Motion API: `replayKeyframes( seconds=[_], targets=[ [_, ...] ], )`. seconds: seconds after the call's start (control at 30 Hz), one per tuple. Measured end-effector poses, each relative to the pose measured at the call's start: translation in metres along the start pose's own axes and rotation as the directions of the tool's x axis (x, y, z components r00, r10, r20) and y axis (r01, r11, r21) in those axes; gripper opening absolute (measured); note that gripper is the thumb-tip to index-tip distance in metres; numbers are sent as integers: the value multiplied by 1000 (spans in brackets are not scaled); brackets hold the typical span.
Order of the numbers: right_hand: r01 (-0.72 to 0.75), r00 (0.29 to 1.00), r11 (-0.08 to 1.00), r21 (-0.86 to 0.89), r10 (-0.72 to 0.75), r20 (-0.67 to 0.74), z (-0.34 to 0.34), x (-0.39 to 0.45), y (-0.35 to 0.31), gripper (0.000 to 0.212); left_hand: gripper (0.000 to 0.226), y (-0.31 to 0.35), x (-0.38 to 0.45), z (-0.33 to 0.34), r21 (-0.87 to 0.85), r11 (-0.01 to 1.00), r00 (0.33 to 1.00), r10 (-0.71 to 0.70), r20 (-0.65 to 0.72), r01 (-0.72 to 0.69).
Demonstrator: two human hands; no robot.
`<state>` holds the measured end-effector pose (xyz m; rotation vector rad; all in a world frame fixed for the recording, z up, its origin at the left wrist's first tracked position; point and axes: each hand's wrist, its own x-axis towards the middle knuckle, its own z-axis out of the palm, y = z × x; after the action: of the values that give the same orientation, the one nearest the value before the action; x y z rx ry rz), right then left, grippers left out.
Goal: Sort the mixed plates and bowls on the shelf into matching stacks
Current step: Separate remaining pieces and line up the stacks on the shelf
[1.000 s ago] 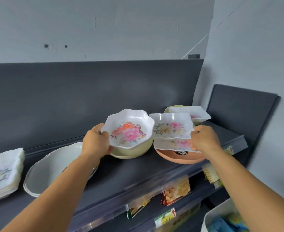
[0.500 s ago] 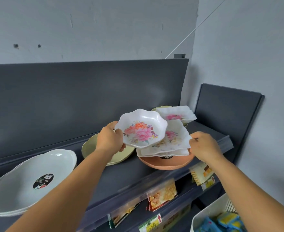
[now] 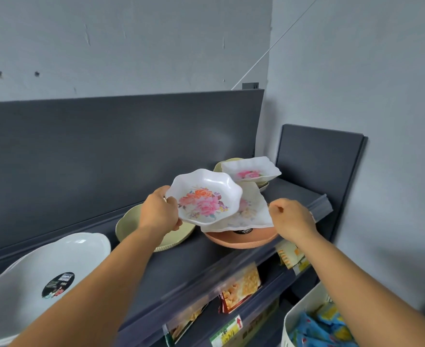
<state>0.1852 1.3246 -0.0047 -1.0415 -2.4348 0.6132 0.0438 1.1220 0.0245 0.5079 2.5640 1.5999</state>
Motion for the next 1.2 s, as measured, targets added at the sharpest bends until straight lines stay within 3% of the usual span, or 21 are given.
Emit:
replayKeyframes(
  seconds=[0.07,0.2,0.37,0.57,0.67,0.87,1.03,1.2],
  targets=[
    [52,998,997,48,-51,-25,2,-6,-8,34,41,-2,-1,-4,-3,1000,1000,2,2,-2],
    [140,986,976,164,-153,68,5,-22,-44,34,42,-7,-5,-15,-32,999,1000,-11,3,12],
    [42,967,892,450,-149,205,17,-38,-84,31,34,-18,-9,-33,-72,996,999,-48,-11,47],
    [-22,946,845,535,-156,285,46,-47,-120,36,20,-35,-17,-71,62,998,985,31,-172,-21],
    [18,931,832,554,-216,294,63,-49,-139,36,21,-45,-26,-91,58,998,967,-7,-255,22],
    [96,854,765,636,-392,343,82,-69,-192,37,23,-68,-60,-141,-47,989,878,-144,-457,138],
    [183,733,710,680,-559,387,99,-109,-241,43,32,-91,-103,-197,15,978,788,-160,-594,209],
    [255,610,658,708,-678,410,115,-160,-294,24,36,-115,-148,-257,-69,962,674,-235,-700,264]
  ],
)
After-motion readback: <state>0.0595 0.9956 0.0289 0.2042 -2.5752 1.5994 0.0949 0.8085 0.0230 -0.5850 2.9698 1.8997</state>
